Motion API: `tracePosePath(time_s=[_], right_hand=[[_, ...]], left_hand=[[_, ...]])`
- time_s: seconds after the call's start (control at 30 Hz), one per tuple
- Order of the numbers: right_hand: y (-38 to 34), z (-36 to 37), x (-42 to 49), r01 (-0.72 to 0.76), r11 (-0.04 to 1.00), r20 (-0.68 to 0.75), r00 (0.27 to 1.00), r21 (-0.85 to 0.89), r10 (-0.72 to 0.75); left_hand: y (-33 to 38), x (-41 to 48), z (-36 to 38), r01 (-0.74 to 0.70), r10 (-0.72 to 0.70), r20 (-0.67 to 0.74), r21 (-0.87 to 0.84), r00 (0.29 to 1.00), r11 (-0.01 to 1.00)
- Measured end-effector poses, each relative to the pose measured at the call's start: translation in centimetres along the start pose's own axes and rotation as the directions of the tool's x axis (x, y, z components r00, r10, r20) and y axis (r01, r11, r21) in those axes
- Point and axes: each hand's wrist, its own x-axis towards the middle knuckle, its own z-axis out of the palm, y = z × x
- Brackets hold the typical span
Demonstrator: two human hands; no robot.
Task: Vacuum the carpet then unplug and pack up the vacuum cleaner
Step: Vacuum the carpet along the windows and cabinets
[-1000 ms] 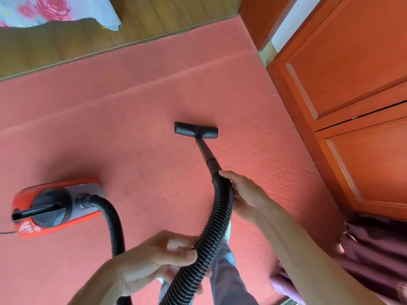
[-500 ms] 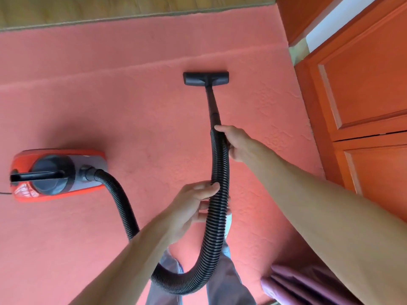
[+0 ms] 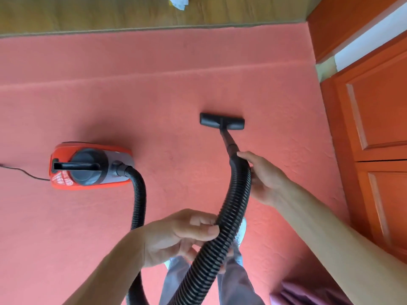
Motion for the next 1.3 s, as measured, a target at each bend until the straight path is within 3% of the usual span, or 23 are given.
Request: tracePosePath(time_s=[0.1, 0.27, 0.53, 0.63, 0.77, 1.0, 1.13, 1.3], right_hand=[[3.1, 0.4, -0.7, -0.041, 0.999, -0.008, 0.999, 0.033, 0.041], [4.8, 2.1, 2.7, 0.005, 1.0, -0.073, 0.997, -0.017, -0.006], [0.8, 2.4, 8.8, 0.119, 0.975, -0.205, 0.966, -0.189, -0.158], [-1.4, 2.6, 8.7, 0.164, 0.969, -0.189, 0.962, -0.185, -0.199], [-4.1, 2.9, 5.9, 0.177, 0.973, -0.066, 0.98, -0.145, -0.188], [-4.6, 2.8, -3.1, 0.054, 0.974, 0.119, 0.992, -0.22, -0.029], [-4.6, 4.5, -9.7, 0.014, 0.949, 0.208, 0.977, -0.314, 0.055], [-5.1, 8.0, -17.8, 0.036, 0.884, 0.293, 0.949, -0.466, 0.116]], left_hand=[[-1.5, -2.1, -0.2, 0.064, -0.064, -0.017, 0.024, 0.998, 0.998], [-3.5, -2.0, -0.2, 0.067, -0.073, -0.26, -0.033, 0.963, 0.997], [-2.4, 5.1, 1.5, -0.071, 0.015, -0.649, -0.061, 0.76, 0.996], [-0.9, 6.3, 2.6, -0.152, 0.08, -0.681, -0.046, 0.728, 0.987], [1.3, 4.3, 4.2, -0.247, 0.199, -0.652, 0.018, 0.732, 0.969], [2.6, -3.1, 11.6, -0.205, 0.26, -0.654, 0.161, 0.71, 0.965], [2.4, -8.5, 16.4, -0.132, 0.323, -0.705, 0.313, 0.632, 0.941], [2.0, -14.6, 21.8, -0.157, 0.401, -0.763, 0.376, 0.507, 0.913]])
